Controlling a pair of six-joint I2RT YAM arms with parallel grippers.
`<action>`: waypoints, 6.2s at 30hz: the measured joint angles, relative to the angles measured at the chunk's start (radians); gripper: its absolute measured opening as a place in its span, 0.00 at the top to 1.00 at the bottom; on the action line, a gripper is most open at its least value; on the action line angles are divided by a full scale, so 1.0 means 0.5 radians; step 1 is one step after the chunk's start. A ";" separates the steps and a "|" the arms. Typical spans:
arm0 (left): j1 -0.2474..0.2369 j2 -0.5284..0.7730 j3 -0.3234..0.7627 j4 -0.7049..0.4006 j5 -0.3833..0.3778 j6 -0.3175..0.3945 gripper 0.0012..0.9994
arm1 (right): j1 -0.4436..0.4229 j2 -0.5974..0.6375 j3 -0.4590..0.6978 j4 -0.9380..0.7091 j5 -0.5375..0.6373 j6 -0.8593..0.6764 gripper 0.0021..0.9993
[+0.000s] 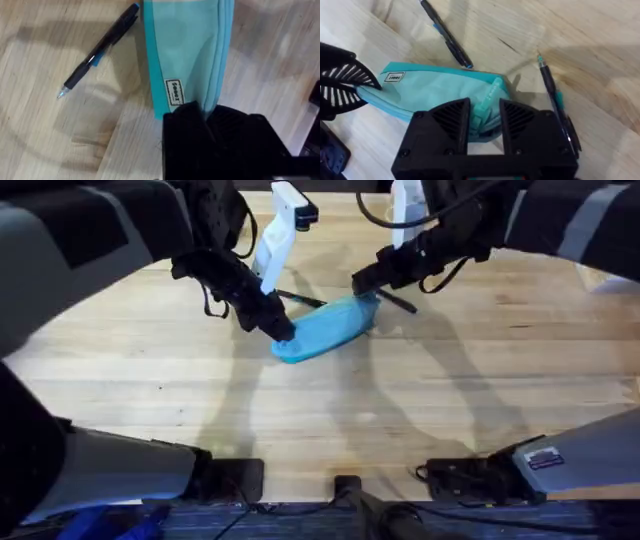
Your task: Unzip the bag, pick up the pens from the table one at a time and place them inside, then zip the bag closed.
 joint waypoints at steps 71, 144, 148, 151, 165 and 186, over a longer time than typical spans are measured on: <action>0.000 0.000 0.000 -0.011 -0.014 -0.002 0.96 | 0.684 -0.108 0.000 0.148 -0.227 -0.071 0.97; 0.220 -0.806 0.072 -0.372 -0.005 -0.003 0.01 | 0.542 -0.433 0.454 -0.682 0.421 -0.826 0.00; 0.220 -0.879 0.072 -0.371 -0.004 -0.003 0.01 | 0.542 -0.433 0.454 -0.670 0.423 -1.310 0.00; 0.220 -0.883 0.072 -0.371 -0.004 -0.003 0.01 | 0.542 -0.433 0.454 -0.669 0.427 -1.738 0.00; 0.220 -0.883 0.072 -0.363 -0.004 -0.003 0.01 | 0.624 -0.429 0.454 -0.825 0.426 -2.330 0.96; 0.220 -0.883 0.072 -0.365 -0.004 -0.003 0.01 | 0.624 -0.102 0.454 -0.774 0.365 -2.331 0.97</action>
